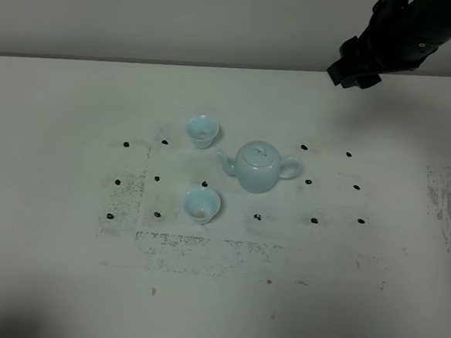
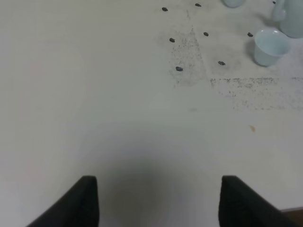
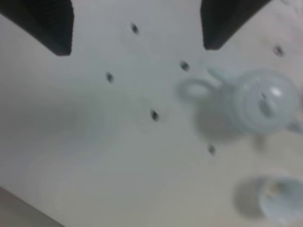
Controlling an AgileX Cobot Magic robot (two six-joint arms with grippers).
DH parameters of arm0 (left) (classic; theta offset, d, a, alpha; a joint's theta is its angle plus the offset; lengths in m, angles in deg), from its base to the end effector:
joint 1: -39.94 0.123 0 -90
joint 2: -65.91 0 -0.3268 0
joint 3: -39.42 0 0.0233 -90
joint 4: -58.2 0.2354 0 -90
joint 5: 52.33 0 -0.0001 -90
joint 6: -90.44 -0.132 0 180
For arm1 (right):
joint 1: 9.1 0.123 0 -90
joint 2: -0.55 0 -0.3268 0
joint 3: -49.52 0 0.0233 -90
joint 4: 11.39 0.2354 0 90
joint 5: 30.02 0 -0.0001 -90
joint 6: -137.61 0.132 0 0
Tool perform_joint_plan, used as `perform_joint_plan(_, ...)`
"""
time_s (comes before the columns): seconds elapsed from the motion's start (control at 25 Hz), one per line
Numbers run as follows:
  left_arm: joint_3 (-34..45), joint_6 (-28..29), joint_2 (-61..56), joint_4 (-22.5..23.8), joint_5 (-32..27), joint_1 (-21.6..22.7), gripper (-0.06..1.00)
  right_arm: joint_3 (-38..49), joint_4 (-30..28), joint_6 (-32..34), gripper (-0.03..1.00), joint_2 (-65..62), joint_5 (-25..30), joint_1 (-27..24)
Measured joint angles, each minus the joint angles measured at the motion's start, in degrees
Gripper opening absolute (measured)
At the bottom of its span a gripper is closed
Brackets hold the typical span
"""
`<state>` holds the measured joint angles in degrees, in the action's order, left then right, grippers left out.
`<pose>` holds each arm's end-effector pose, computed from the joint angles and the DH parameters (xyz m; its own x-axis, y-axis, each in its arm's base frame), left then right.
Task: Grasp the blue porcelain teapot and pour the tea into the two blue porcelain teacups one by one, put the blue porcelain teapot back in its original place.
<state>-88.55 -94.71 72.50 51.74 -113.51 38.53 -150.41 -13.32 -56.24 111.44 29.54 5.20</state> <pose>-0.0220 -0.0125 0.2379 -0.4903 0.0473 -0.8703 0.1275 0.9917 -0.0180 0.4052 0.0993 0.3328 -0.7557 -0.4566 -0.4695 -0.4411 0.8847 -0.1504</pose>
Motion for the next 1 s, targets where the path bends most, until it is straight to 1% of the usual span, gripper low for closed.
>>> perform_joint_plan(0.08,0.00,0.00,0.00,0.00,0.00,0.00,0.57,0.00,-8.14,6.06,0.59,-0.22,3.66,3.96)
perform_joint_plan(0.16,0.00,0.00,0.00,0.00,0.00,0.00,0.57,0.75,-12.43,10.23,0.59,-0.22,6.74,6.64)
perform_joint_plan(0.28,0.00,0.02,0.00,0.00,0.00,0.00,0.57,2.15,-14.75,12.42,0.59,-0.22,8.67,9.35)
perform_joint_plan(0.4,0.00,0.02,0.00,0.00,0.00,0.00,0.57,3.26,-15.58,13.38,0.59,-0.22,7.71,9.96)
perform_joint_plan(0.52,0.00,0.02,0.00,0.00,0.00,0.00,0.57,6.07,-18.00,15.15,0.59,-0.22,2.70,9.58)
perform_joint_plan(0.6,0.00,0.02,0.00,0.00,0.00,0.00,0.57,9.50,-20.68,17.83,0.59,-0.22,-1.81,9.25)
perform_joint_plan(0.68,0.00,0.02,0.00,0.00,0.00,0.00,0.57,12.99,-22.79,20.77,0.59,-0.22,-7.62,8.70)
perform_joint_plan(0.72,0.00,0.02,0.00,0.00,0.00,0.00,0.57,14.59,-23.36,22.32,0.59,-0.04,-10.35,8.34)
perform_joint_plan(0.8,0.00,0.02,0.00,0.00,0.00,0.00,0.57,16.50,-24.07,24.59,0.59,0.58,-14.17,7.70)
perform_joint_plan(1.0,0.00,0.02,0.00,0.00,0.00,0.00,0.57,17.27,-24.73,27.40,0.59,4.22,-19.46,7.30)
